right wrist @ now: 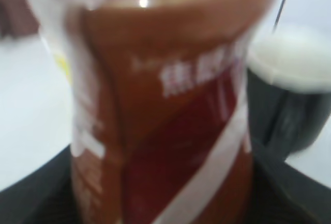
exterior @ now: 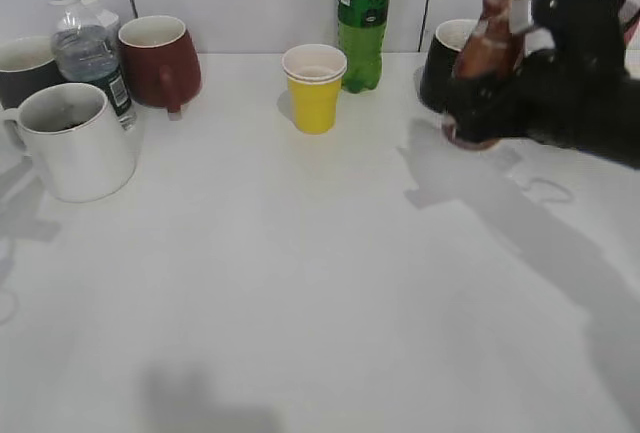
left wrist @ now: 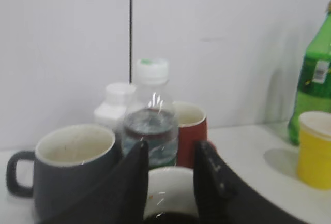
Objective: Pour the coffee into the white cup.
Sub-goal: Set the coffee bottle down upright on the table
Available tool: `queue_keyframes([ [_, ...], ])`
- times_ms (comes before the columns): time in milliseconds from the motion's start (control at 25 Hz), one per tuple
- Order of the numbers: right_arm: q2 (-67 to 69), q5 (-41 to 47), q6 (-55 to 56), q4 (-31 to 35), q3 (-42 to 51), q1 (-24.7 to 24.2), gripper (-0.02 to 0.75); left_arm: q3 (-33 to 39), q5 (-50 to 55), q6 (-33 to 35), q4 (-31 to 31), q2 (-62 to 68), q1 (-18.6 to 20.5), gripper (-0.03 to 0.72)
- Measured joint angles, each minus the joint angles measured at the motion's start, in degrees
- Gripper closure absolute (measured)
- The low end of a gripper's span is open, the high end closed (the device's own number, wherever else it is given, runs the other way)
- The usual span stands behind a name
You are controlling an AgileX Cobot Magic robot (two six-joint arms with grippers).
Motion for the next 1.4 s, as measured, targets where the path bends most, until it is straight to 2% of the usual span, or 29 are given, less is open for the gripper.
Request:
queue_keyframes([
  [160, 5.76, -1.78, -1.96, 2.41, 0.68, 0.0, 0.211, 0.0, -0.07, -0.52, 0.71, -1.28, -0.83, 0.449],
  [440, 15.84, -13.22, -6.41, 7.39, 0.75, 0.0, 0.211, 0.0, -1.04, -0.62, 1.12, -1.35, -3.0, 0.449],
  [680, 19.68, -17.06, -6.9, 11.0, 0.75, 0.0, 0.211, 0.0, -1.04, -0.62, 1.55, -1.35, -3.42, 0.449],
  [880, 19.53, -16.93, -6.92, 10.1, 0.75, 0.0, 0.206, 0.0, -1.04, -0.64, 1.78, -1.35, -3.42, 0.449],
  [1080, 17.46, -14.61, -6.53, 9.85, 2.07, 0.0, 0.106, -0.31, 0.86, -0.64, 2.69, -1.35, -3.42, 0.449],
  [1400, 13.16, -8.76, -6.21, 9.85, 5.24, 0.0, 0.093, -5.07, 15.44, -6.16, 8.17, -1.35, -4.0, 0.449],
])
